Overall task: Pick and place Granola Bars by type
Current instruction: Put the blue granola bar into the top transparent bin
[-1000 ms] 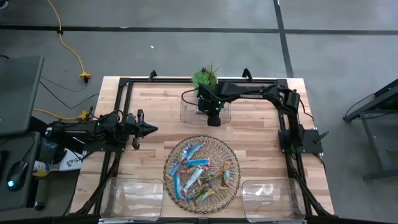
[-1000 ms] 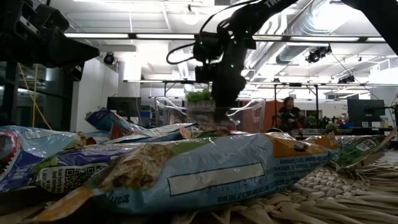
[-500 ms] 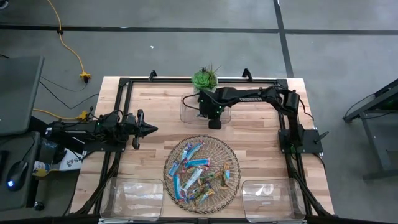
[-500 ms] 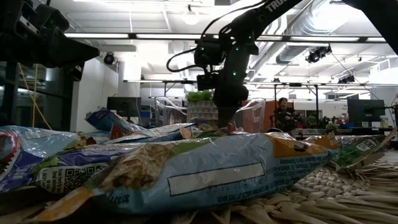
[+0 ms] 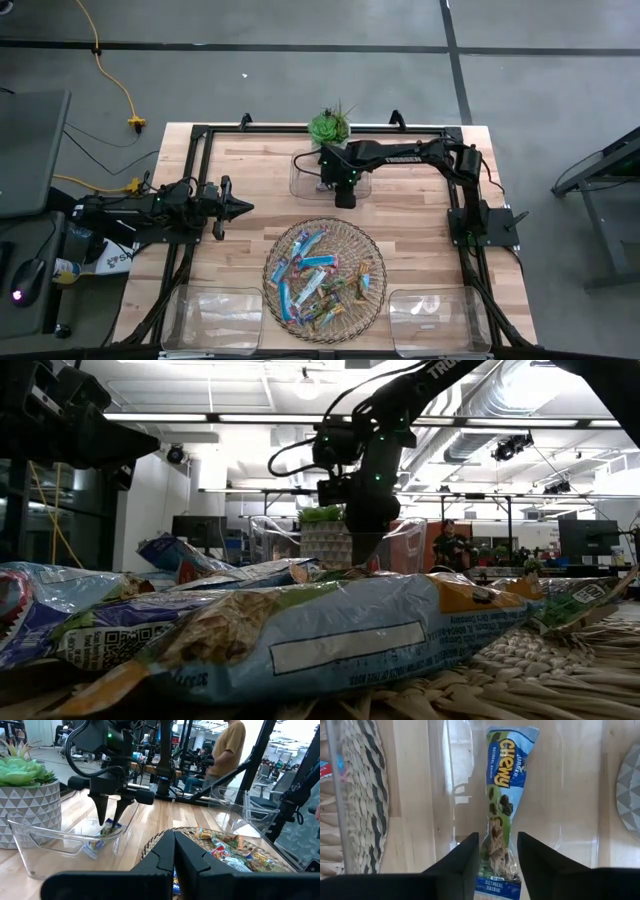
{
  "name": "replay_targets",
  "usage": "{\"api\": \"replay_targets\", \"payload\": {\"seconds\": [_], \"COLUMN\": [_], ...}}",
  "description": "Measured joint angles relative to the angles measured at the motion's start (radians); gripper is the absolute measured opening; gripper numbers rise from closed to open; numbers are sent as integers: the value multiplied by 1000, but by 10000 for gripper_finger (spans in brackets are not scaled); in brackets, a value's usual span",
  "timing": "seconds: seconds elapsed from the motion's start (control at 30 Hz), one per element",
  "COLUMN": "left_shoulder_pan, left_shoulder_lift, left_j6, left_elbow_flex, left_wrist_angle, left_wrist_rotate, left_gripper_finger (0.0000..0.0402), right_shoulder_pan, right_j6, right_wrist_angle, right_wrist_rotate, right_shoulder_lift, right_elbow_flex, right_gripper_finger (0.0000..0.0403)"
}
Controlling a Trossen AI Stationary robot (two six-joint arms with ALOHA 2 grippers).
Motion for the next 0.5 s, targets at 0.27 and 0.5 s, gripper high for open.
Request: {"api": "replay_targets", "payload": {"seconds": [0.27,0.5], "left_shoulder_pan": [0,0], "left_shoulder_lift": [0,0], "left_j6": [0,0], "left_elbow_flex": [0,0], "left_wrist_angle": [0,0], "left_wrist_rotate": [0,0], "left_gripper_finger": [1,1], "right_shoulder_pan": [0,0], "right_j6": [-2,0], "right_wrist_angle": [-43,-126], "right_wrist_rotate": [0,-48], "right_shoulder_lift": [0,-1], "right_elbow_flex": [62,202], "right_gripper_finger": [146,147]}}
